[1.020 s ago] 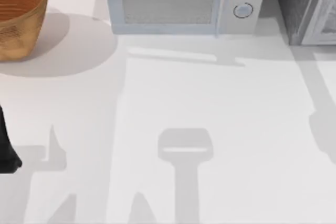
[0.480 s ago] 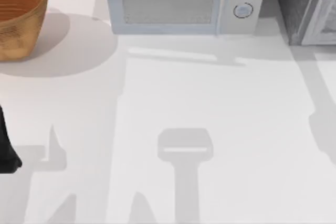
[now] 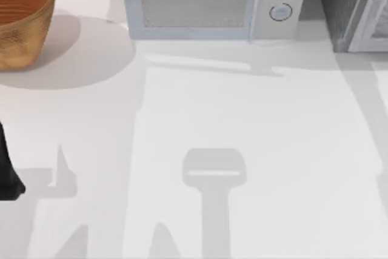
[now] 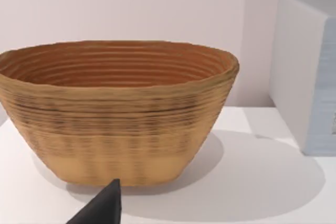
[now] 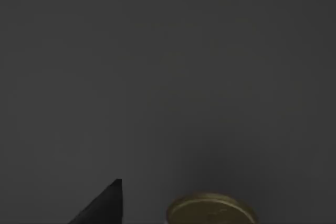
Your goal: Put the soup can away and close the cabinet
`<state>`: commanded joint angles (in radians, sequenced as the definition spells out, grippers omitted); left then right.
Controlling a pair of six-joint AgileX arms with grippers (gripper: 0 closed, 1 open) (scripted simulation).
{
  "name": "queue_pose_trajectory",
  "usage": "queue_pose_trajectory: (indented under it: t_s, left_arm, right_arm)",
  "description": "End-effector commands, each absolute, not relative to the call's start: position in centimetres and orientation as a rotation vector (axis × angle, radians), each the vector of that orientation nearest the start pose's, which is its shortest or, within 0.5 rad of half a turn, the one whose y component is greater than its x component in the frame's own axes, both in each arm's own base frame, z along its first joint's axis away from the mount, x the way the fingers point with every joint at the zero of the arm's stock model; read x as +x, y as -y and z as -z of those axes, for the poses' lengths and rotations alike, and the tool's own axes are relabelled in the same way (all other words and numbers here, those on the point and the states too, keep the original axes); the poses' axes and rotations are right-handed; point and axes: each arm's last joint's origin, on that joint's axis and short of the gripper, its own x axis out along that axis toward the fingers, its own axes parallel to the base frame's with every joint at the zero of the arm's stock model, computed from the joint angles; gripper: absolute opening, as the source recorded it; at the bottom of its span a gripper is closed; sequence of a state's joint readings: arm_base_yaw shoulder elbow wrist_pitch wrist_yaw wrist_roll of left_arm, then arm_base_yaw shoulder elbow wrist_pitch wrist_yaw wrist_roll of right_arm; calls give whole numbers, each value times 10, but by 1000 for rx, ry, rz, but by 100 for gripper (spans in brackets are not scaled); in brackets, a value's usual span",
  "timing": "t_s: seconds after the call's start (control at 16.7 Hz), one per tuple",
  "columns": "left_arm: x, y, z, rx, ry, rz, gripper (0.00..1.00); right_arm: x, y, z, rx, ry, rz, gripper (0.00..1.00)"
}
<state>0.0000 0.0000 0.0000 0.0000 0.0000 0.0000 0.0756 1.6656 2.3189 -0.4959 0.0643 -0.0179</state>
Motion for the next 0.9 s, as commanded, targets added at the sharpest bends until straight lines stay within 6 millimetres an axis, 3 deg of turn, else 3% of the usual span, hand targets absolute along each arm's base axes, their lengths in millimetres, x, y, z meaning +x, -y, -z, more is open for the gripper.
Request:
queue_pose_trajectory:
  t_s: [0.18, 0.36, 0.6, 0.9]
  left_arm:
    - [106, 1, -160, 0, 0, 0, 100]
    - [106, 1, -160, 0, 0, 0, 100]
    - [106, 1, -160, 0, 0, 0, 100]
    - [106, 1, -160, 0, 0, 0, 100]
  right_arm:
    - [244, -21, -567, -42, 201, -37, 100]
    - [192, -14, -519, -57, 185, -44, 100]
    - [143, -7, -408, -61, 105, -47, 100]
    - [111, -2, -267, -39, 39, -35, 100]
